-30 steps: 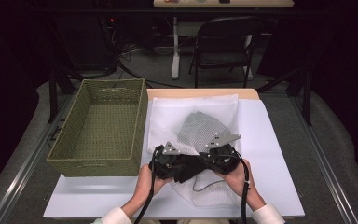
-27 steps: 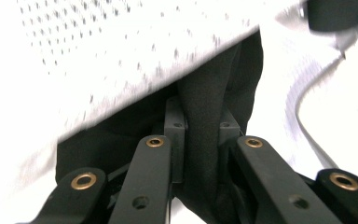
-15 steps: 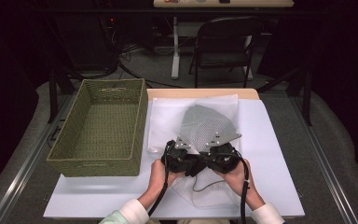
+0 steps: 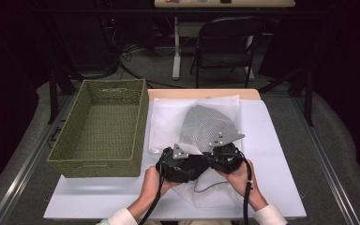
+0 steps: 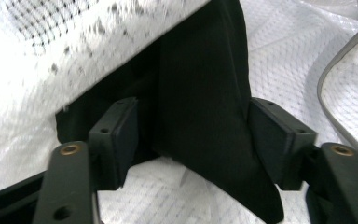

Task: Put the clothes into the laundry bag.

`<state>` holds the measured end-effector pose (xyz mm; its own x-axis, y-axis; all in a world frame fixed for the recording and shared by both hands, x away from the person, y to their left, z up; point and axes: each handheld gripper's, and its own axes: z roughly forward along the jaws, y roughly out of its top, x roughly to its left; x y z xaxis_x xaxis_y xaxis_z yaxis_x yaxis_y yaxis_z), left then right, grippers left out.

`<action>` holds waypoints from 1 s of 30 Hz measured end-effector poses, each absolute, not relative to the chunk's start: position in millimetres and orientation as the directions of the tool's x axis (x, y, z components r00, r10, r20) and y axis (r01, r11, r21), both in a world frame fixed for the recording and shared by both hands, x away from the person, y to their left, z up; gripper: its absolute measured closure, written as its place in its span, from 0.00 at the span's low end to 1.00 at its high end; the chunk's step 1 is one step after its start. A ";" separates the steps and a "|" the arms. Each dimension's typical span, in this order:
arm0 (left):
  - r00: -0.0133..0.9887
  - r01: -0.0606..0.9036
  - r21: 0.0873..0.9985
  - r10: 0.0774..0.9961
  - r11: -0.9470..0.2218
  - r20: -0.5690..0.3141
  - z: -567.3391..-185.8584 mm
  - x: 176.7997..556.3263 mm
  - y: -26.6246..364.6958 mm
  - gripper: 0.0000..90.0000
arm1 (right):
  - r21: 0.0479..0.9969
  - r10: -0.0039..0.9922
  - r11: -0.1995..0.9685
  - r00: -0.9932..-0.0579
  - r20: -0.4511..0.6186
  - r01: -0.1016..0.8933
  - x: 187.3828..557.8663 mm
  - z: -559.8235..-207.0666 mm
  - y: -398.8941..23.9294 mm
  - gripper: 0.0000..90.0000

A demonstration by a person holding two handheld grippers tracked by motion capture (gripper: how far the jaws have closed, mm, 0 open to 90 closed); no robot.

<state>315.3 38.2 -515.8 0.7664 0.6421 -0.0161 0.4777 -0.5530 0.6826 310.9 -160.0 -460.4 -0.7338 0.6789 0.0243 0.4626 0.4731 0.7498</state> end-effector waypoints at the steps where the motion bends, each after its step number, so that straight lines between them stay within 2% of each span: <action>1: 0.767 0.478 0.683 0.642 -0.552 -0.017 -517.5 314.3 37.4 0.47 | 0.749 0.680 0.473 -0.733 0.025 0.464 311.1 -460.6 -160.0 0.96; 6: 0.761 0.484 0.683 0.648 -0.547 -0.020 -525.2 314.9 31.5 0.64 | 0.744 0.678 0.481 -0.734 0.020 0.464 311.5 -461.2 -159.1 0.96; 10: 0.757 0.485 0.706 0.652 -0.516 -0.043 -530.1 318.5 28.8 0.85 | 0.743 0.678 0.480 -0.735 0.024 0.467 311.8 -462.0 -159.4 0.96; 12: 0.752 0.487 0.716 0.657 -0.501 -0.051 -531.2 320.8 27.4 0.90 | 0.742 0.677 0.479 -0.735 0.027 0.469 311.6 -462.1 -159.3 0.96; 21: 0.707 0.493 0.761 0.704 -0.421 -0.069 -525.8 341.9 22.9 0.92 | 0.764 0.672 0.451 -0.739 0.050 0.461 312.0 -457.6 -162.4 0.96; 24: 0.685 0.488 0.770 0.727 -0.412 -0.045 -522.8 347.6 19.6 0.92 | 0.767 0.668 0.450 -0.743 0.050 0.457 312.2 -457.0 -163.1 0.96; 30: 0.664 0.500 0.771 0.746 -0.393 -0.050 -527.4 355.1 11.9 0.91 | 0.764 0.669 0.447 -0.741 0.060 0.465 313.5 -458.3 -166.0 0.96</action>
